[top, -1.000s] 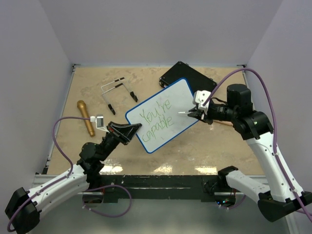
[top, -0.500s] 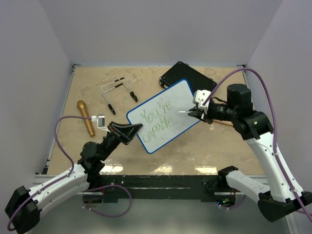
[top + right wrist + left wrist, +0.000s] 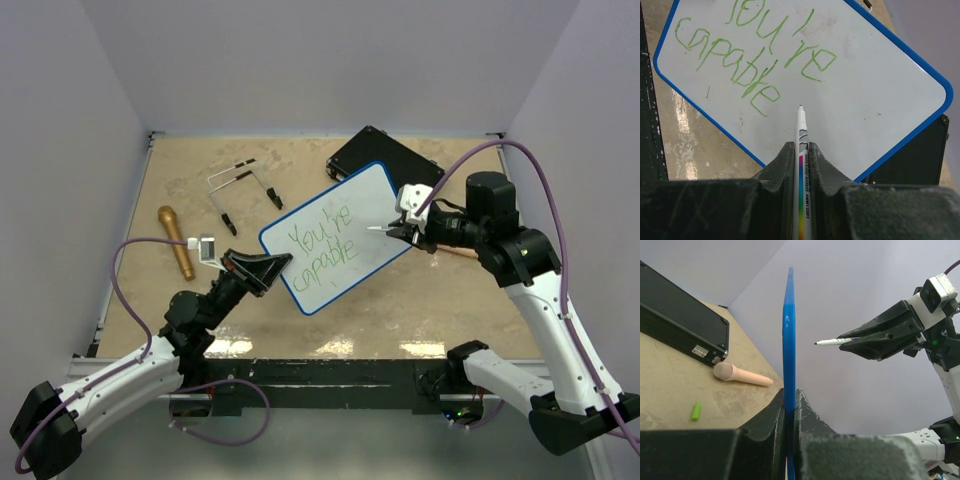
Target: Write a sentence on the whiteboard
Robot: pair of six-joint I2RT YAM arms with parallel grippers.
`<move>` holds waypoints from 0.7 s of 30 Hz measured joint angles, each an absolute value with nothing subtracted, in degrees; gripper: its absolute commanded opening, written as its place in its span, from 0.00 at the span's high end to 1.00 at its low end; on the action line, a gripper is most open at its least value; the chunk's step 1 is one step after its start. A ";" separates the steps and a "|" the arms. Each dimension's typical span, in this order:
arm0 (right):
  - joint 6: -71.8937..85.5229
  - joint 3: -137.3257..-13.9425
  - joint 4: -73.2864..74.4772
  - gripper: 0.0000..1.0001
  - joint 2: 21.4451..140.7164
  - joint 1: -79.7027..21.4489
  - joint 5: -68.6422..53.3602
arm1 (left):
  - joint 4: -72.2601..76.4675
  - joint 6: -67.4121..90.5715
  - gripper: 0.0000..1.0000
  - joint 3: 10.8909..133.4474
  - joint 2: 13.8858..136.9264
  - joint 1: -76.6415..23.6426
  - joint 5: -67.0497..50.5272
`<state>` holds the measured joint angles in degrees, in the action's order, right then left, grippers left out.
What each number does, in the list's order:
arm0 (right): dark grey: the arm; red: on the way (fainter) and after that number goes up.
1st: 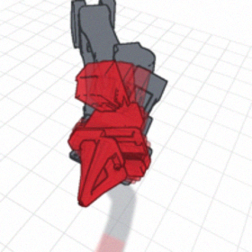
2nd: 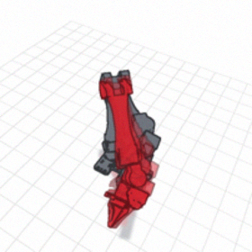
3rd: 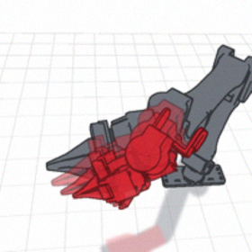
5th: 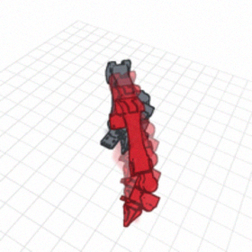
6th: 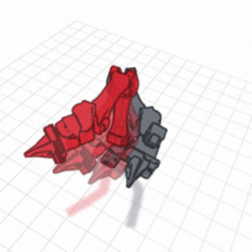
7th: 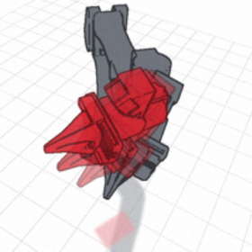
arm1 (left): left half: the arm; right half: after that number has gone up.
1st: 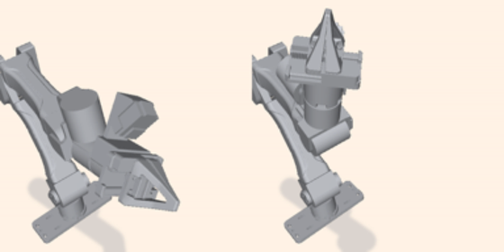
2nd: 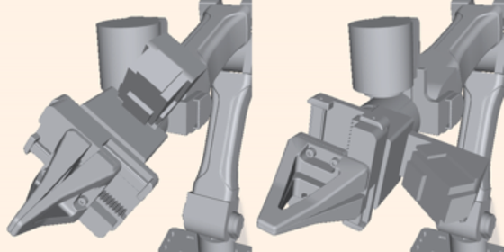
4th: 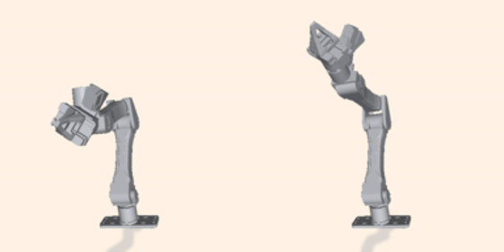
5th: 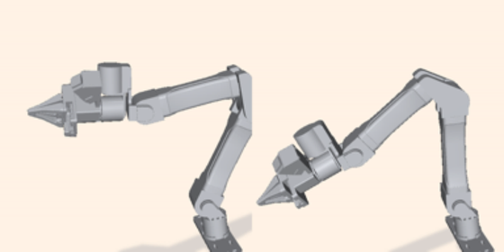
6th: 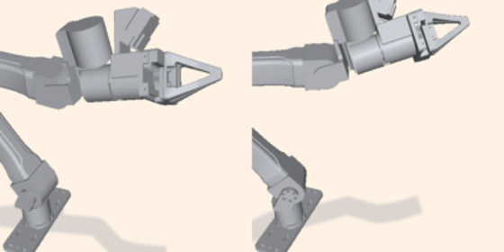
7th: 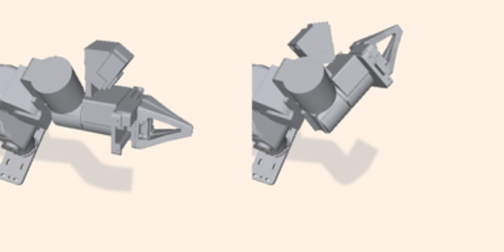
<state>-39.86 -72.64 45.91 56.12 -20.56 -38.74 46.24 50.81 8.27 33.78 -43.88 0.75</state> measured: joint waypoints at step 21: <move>-40.10 -72.64 47.07 1.00 57.49 -20.53 -38.26 | 46.26 53.10 1.00 7.79 31.70 -43.88 5.30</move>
